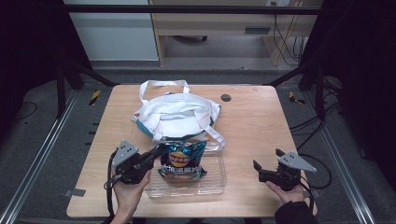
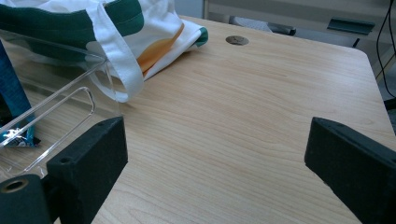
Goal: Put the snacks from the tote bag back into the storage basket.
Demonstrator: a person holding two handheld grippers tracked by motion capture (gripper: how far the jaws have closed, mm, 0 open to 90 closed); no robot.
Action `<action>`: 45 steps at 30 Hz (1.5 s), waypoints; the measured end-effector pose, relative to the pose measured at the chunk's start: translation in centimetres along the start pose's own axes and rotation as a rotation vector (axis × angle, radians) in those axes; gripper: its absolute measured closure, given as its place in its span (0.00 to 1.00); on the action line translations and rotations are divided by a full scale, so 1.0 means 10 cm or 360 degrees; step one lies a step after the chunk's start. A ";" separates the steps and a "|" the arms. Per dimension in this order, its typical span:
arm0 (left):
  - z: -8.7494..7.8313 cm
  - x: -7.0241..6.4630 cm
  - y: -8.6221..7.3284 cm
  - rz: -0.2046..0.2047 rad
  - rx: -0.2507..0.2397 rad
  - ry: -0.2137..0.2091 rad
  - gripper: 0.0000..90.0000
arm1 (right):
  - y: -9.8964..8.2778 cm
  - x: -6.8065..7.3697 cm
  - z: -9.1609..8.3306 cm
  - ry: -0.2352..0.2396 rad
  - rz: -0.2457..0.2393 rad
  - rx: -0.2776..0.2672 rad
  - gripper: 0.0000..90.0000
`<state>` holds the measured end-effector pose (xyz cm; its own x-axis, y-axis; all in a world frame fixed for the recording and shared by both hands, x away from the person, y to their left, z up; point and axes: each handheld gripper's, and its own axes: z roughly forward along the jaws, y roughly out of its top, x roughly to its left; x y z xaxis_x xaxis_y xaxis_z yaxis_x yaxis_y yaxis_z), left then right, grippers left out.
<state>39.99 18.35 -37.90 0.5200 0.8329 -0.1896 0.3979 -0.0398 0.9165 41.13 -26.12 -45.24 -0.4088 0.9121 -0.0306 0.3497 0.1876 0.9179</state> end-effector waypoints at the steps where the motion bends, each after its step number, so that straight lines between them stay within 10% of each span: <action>1: 0.01 0.01 0.00 -0.0004 0.0002 0.0002 1.00 | 0.00 0.00 0.00 -0.0001 0.0000 0.0001 0.07; 45: 0.46 0.18 0.15 -0.0019 -0.0010 0.0069 0.99 | -0.01 0.00 0.03 -0.0004 0.0006 0.0027 0.07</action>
<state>44.99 17.28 -38.48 0.4822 0.8563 -0.1850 0.3988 -0.0266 0.9166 41.35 -26.03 -45.46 -0.4056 0.9136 -0.0283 0.3653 0.1904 0.9112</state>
